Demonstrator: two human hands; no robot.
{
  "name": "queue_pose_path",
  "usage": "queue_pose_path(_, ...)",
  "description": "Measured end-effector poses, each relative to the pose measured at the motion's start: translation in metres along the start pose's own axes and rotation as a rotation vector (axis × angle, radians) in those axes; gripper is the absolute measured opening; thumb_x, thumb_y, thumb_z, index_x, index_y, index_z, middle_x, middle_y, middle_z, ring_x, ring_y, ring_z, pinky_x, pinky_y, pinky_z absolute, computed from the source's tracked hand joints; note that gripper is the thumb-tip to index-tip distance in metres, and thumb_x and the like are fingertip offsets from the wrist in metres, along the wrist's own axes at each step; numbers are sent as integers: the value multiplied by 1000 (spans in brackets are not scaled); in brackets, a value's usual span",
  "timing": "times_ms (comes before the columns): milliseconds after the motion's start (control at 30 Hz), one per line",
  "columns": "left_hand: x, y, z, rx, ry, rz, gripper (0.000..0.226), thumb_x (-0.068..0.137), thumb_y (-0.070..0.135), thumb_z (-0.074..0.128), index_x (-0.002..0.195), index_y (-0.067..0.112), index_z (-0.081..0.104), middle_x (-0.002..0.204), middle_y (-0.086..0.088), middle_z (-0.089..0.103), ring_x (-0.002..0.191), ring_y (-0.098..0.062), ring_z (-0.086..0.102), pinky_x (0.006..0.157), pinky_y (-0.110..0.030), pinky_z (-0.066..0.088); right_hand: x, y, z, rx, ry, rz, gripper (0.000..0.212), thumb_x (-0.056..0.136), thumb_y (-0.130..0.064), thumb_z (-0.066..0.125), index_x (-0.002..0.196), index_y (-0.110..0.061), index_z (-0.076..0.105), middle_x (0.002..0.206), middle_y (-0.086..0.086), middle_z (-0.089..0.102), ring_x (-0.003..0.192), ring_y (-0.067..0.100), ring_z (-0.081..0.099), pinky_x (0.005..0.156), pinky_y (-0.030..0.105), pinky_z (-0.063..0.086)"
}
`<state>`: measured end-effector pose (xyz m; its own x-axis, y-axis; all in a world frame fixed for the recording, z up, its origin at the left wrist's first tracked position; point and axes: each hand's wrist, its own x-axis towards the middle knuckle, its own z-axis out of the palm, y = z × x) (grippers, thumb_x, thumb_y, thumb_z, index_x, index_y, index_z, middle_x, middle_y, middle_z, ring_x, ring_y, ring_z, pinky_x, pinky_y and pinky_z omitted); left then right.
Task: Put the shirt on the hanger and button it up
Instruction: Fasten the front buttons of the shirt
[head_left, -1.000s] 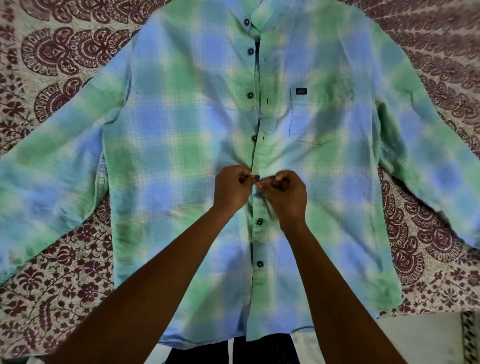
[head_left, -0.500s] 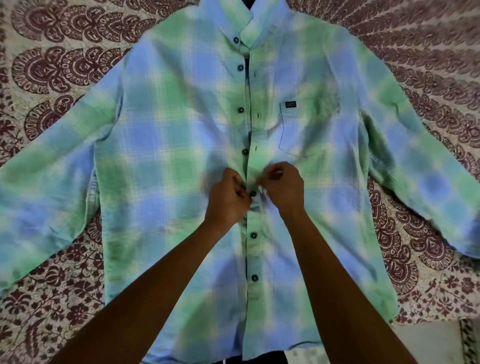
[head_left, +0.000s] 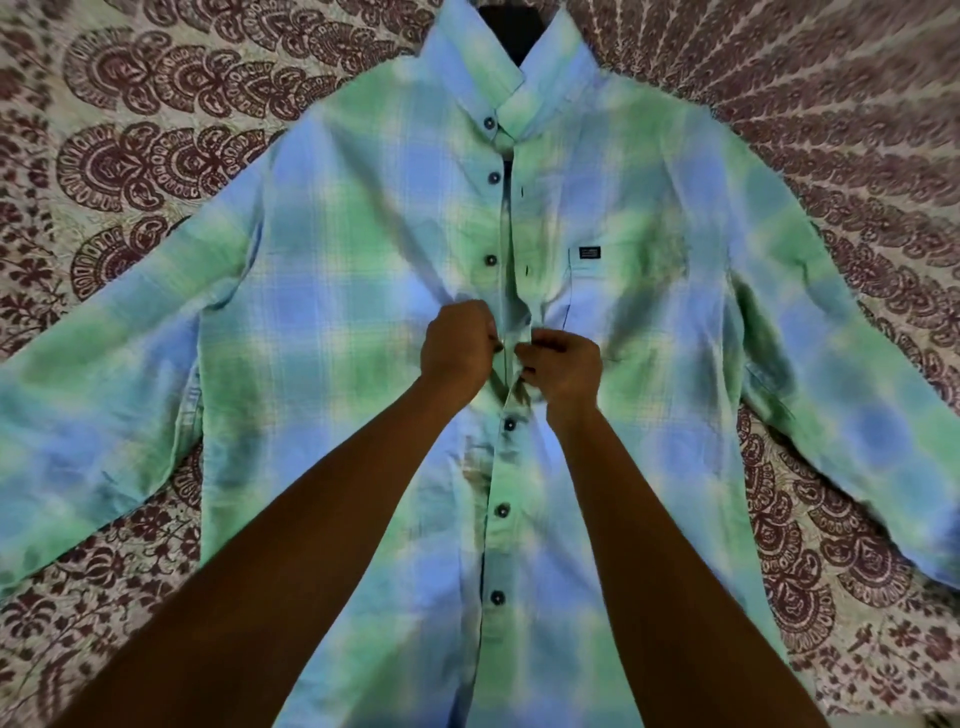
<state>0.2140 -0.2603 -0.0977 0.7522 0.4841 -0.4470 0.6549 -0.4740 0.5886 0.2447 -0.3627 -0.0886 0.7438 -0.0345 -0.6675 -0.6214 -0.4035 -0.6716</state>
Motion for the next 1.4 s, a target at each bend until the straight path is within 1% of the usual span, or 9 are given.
queue_pose_path(100, -6, -1, 0, -79, 39, 4, 1, 83, 6, 64, 84, 7, 64, 94, -14, 68, 90, -29, 63, 78, -37, 51, 2, -7, -12, 118, -136, 146, 13, 81, 8, 61, 87, -2, 66, 61, 8, 55, 46, 13, 45, 42, 18, 41)
queue_pose_path(267, -8, 2, -4, -334, -56, -34, 12, 83, 2, 62, 91, 2, 70, 91, -17, 71, 80, -25, 65, 81, -30, 51, 4, -9, -15, 246, -274, 197, 18, 85, 8, 56, 76, -5, 63, 51, 0, 65, 47, 11, 61, 51, 20, 53)
queue_pose_path(400, -7, -3, -7, -445, -130, -66, 18, 84, 2, 62, 100, 3, 70, 93, -19, 70, 65, -12, 59, 82, -34, 52, 5, -8, -13, 149, -236, 108, 16, 83, 9, 59, 76, -5, 62, 67, 9, 61, 59, 19, 56, 57, 25, 49)
queue_pose_path(600, -8, 0, -9, -349, -108, -33, 20, 82, 3, 65, 101, 2, 69, 94, -18, 71, 88, -27, 67, 87, -35, 53, 3, 7, -4, -11, -88, -106, 13, 78, 1, 69, 91, -1, 70, 84, 11, 66, 73, 19, 60, 86, 42, 52)
queue_pose_path(767, -9, -2, -7, -373, -89, -62, 17, 79, 4, 69, 96, 3, 69, 90, -18, 71, 86, -28, 68, 85, -39, 54, 2, 9, 0, -40, -40, -143, 18, 80, -1, 69, 97, -1, 70, 98, 16, 70, 84, 18, 62, 92, 43, 52)
queue_pose_path(967, -8, 0, -8, -345, -94, -44, 19, 78, 2, 69, 97, 3, 69, 91, -17, 71, 87, -28, 67, 84, -35, 54, 2, 11, -2, 60, -80, -72, 23, 80, 7, 65, 70, -14, 63, 67, 4, 65, 58, 17, 60, 66, 33, 52)
queue_pose_path(1133, -8, 2, -8, -348, -95, -40, 16, 79, 6, 69, 95, 3, 69, 91, -16, 71, 86, -27, 67, 84, -35, 54, 7, 3, -4, 201, -174, 69, 25, 87, 13, 50, 73, -7, 56, 51, -3, 59, 42, 3, 55, 45, 15, 45)
queue_pose_path(1300, -8, 0, -8, -409, -118, -64, 16, 79, 6, 69, 95, 4, 69, 88, -18, 70, 84, -30, 68, 85, -42, 54, 3, 0, -5, 243, -168, 97, 24, 84, 15, 53, 72, -5, 59, 64, 7, 59, 55, 15, 55, 54, 23, 47)
queue_pose_path(1400, -8, -2, -7, -440, -131, -94, 15, 79, 4, 69, 93, 8, 69, 82, -14, 69, 81, -28, 67, 83, -43, 55, 2, -1, -5, 351, -177, 143, 25, 85, 18, 50, 73, -3, 59, 51, 2, 62, 45, 10, 58, 49, 20, 50)
